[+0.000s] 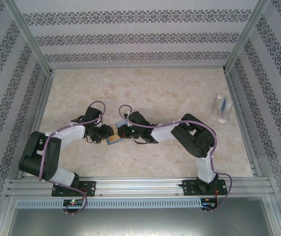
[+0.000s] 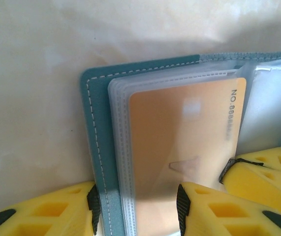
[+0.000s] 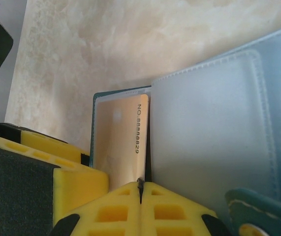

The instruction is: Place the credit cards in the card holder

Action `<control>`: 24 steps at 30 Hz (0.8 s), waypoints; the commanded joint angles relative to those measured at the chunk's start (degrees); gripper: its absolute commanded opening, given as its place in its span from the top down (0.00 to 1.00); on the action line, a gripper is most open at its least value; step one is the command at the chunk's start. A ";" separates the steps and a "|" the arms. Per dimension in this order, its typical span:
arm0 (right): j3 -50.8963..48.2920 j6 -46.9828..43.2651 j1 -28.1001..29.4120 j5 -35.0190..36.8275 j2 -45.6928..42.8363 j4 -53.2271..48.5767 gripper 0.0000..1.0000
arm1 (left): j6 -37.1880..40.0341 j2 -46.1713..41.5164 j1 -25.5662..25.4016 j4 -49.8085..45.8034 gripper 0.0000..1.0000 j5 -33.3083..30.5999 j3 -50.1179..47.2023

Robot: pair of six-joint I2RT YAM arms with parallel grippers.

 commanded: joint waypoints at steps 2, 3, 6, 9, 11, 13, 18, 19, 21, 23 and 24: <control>1.54 -2.08 1.48 -6.45 1.60 0.37 0.93 | 2.25 2.10 0.62 0.32 0.54 0.95 0.97; 1.65 -2.17 1.49 -6.65 1.43 0.35 0.92 | 2.36 2.13 0.64 0.36 0.53 1.05 1.03; 1.94 -3.88 1.42 -7.21 0.82 -0.33 0.89 | 3.06 2.44 0.70 -0.03 0.54 0.82 1.54; 0.65 -3.83 0.81 -6.81 -0.68 0.73 0.86 | 3.64 2.61 0.80 -1.38 0.55 0.42 2.35; -0.01 -5.66 0.78 -5.38 -2.77 -0.71 0.80 | 4.00 2.69 0.79 -1.70 0.57 -0.35 2.54; -0.72 -7.53 0.61 -3.15 -5.11 -2.84 0.75 | 4.68 3.43 0.80 -2.82 0.59 -1.28 3.29; -3.23 -8.68 -0.52 -0.61 -10.19 -4.78 0.71 | 5.23 5.20 0.90 -3.44 0.60 -1.13 4.09; -3.52 -9.52 -0.65 0.52 -11.29 -5.92 0.70 | 5.39 5.48 0.80 -3.44 0.60 -0.95 4.27; -3.84 -10.98 -1.00 2.79 -13.16 -9.03 0.67 | 5.61 5.73 0.90 -3.79 0.60 -0.54 4.68; -3.61 -12.24 -1.56 4.45 -14.67 -12.49 0.67 | 5.42 5.24 0.79 -3.63 0.60 -0.45 4.61; -3.30 -13.65 -1.66 5.85 -15.52 -14.75 0.66 | 5.50 5.06 0.79 -3.53 0.59 -0.46 4.64</control>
